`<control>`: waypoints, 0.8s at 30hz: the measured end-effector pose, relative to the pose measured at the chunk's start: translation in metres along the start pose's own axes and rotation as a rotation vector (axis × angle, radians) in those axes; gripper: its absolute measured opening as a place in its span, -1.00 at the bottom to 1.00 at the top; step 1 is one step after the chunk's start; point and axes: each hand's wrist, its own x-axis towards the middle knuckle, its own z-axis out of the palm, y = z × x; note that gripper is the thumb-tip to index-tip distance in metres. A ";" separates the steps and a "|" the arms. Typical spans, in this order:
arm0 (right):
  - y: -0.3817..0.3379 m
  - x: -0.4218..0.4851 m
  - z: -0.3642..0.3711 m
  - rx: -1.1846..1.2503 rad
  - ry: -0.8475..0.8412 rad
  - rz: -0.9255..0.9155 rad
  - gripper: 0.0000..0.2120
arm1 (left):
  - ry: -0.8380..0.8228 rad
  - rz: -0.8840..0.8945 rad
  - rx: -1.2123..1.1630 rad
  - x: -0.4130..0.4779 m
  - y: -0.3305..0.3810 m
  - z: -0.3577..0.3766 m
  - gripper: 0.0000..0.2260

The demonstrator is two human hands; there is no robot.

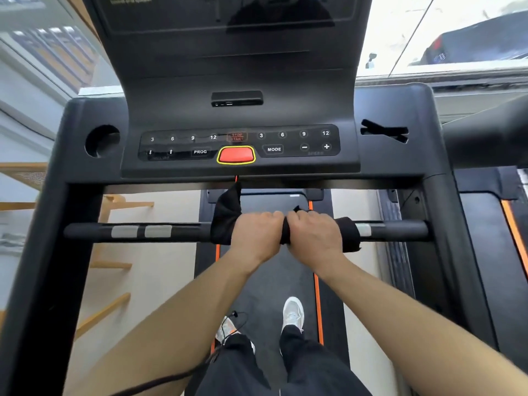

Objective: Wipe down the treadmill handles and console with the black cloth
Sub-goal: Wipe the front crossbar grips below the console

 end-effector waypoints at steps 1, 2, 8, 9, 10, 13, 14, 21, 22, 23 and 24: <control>0.002 0.007 -0.009 0.035 -0.141 -0.007 -0.84 | -0.153 0.026 -0.061 0.007 -0.003 -0.008 -0.86; 0.007 0.015 -0.018 0.071 -0.319 -0.023 -0.85 | -0.301 0.060 -0.140 0.017 -0.008 -0.014 -0.86; 0.017 0.049 -0.048 0.301 -0.830 -0.031 -0.76 | -0.718 0.049 -0.330 0.041 -0.017 -0.034 -0.81; 0.015 0.043 -0.045 0.247 -0.744 -0.028 -0.76 | -0.620 0.027 -0.274 0.034 -0.013 -0.031 -0.83; 0.012 0.033 -0.039 0.170 -0.597 -0.022 -0.77 | -0.452 -0.008 -0.208 0.025 -0.008 -0.023 -0.86; 0.005 -0.003 -0.008 -0.001 -0.003 -0.025 -0.76 | 0.062 -0.062 -0.011 -0.002 0.009 0.004 -0.91; 0.005 -0.010 -0.002 -0.021 0.120 -0.015 -0.75 | 0.179 -0.064 0.026 -0.007 0.012 0.010 -0.84; 0.022 0.025 -0.036 0.189 -0.543 -0.008 -0.75 | -0.512 -0.006 -0.230 0.031 -0.002 -0.035 -0.79; 0.029 0.033 -0.042 0.244 -0.670 -0.010 -0.70 | -0.632 -0.003 -0.299 0.040 -0.003 -0.042 -0.76; 0.034 0.036 -0.045 0.272 -0.732 -0.020 -0.67 | -0.692 0.002 -0.338 0.044 -0.002 -0.044 -0.76; 0.037 0.035 -0.044 0.272 -0.731 -0.027 -0.66 | -0.688 -0.004 -0.343 0.043 0.001 -0.043 -0.76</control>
